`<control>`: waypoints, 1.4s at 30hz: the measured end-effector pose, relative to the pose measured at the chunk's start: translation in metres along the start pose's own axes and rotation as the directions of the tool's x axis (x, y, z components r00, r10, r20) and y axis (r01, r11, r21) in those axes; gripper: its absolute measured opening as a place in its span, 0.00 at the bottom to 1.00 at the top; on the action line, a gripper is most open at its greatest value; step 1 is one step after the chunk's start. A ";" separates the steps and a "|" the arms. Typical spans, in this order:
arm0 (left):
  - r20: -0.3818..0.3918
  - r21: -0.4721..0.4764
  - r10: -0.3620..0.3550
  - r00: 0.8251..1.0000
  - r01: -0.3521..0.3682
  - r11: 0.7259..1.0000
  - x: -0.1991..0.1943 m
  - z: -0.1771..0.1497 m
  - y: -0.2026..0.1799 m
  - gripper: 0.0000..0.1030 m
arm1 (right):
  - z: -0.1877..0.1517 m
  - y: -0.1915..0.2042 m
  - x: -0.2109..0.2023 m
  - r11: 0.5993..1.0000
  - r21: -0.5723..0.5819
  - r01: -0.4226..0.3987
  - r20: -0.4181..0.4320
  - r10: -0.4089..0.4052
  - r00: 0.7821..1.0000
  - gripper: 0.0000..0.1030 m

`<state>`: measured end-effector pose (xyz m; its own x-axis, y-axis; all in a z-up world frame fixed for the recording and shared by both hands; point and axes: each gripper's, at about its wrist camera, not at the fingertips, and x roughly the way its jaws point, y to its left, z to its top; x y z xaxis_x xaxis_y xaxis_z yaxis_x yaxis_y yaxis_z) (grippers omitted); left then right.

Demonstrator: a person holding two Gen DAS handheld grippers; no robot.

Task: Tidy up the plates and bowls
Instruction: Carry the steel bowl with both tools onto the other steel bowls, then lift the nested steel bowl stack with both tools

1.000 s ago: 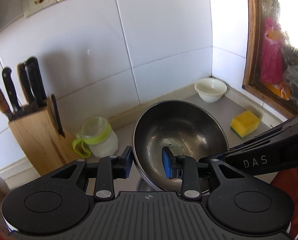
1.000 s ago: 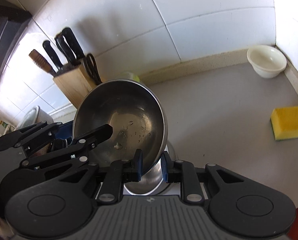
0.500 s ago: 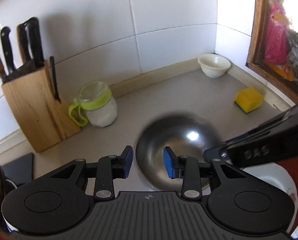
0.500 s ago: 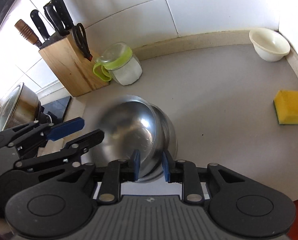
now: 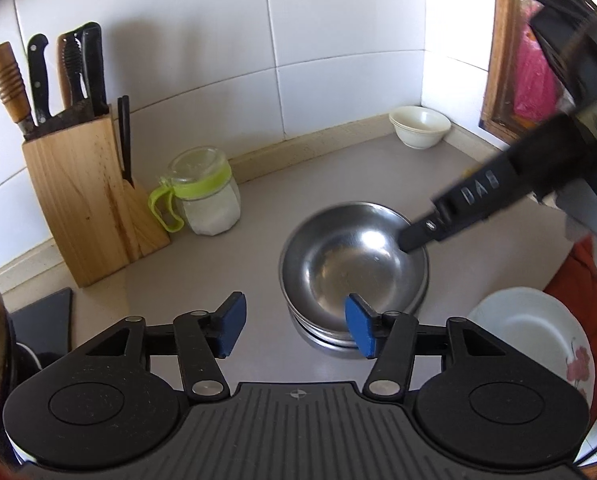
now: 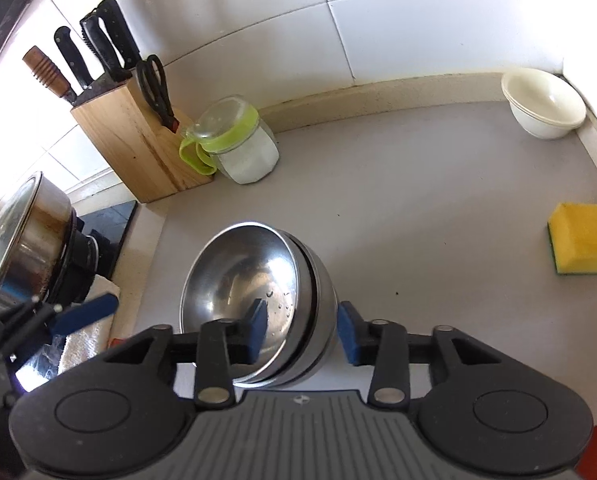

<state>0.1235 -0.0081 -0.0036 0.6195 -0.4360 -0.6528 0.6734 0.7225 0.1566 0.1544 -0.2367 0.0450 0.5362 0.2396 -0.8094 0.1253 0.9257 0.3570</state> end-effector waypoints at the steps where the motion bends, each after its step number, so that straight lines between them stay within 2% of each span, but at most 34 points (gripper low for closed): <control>1: -0.001 0.000 -0.006 1.000 0.006 1.000 0.000 -0.003 -0.001 0.63 | 0.001 0.000 0.001 1.000 -0.003 -0.004 -0.001 0.004 1.000 0.42; 8: -0.026 0.014 -0.007 1.000 0.008 1.000 0.014 -0.024 -0.008 0.64 | 0.009 -0.001 0.012 0.998 -0.024 -0.064 -0.030 0.064 0.998 0.54; 19: -0.052 0.015 -0.052 0.997 0.053 0.998 0.056 -0.048 -0.010 0.70 | 0.018 -0.010 0.045 0.991 -0.054 -0.123 -0.097 0.117 0.988 0.55; 21: -0.061 0.017 -0.077 0.995 0.078 0.997 0.065 -0.050 -0.011 0.74 | 0.020 -0.011 0.049 0.989 -0.060 -0.133 -0.094 0.127 0.987 0.56; 24: -0.069 0.036 -0.093 0.993 0.095 0.995 0.077 -0.053 -0.015 0.73 | 0.024 -0.016 0.057 0.986 -0.044 -0.163 -0.095 0.158 0.983 0.58; 29: -0.080 0.053 -0.128 0.989 0.132 0.990 0.096 -0.052 -0.014 0.74 | 0.027 -0.020 0.072 0.984 -0.057 -0.169 -0.129 0.161 0.979 0.58; 32: -0.068 0.093 -0.135 0.989 0.141 0.986 0.105 -0.050 -0.014 0.86 | 0.029 -0.024 0.081 0.983 -0.059 -0.174 -0.151 0.163 0.975 0.58; 36: -0.056 0.147 -0.164 0.985 0.171 0.974 0.114 -0.045 -0.018 0.91 | 0.029 -0.031 0.090 0.974 -0.034 -0.224 -0.161 0.216 0.963 0.59; 38: -0.046 0.175 -0.172 0.984 0.177 0.968 0.118 -0.040 -0.020 0.94 | 0.029 -0.031 0.091 0.974 -0.040 -0.225 -0.147 0.217 0.965 0.61; 42: -0.037 0.174 -0.190 0.981 0.194 0.966 0.128 -0.034 -0.020 0.97 | 0.028 -0.037 0.091 0.972 -0.019 -0.235 -0.134 0.231 0.964 0.61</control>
<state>0.1750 -0.0602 -0.1154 0.4647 -0.5453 -0.6976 0.8403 0.5199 0.1534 0.2221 -0.2578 -0.0283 0.4339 0.4835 -0.7603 -0.0200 0.8488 0.5284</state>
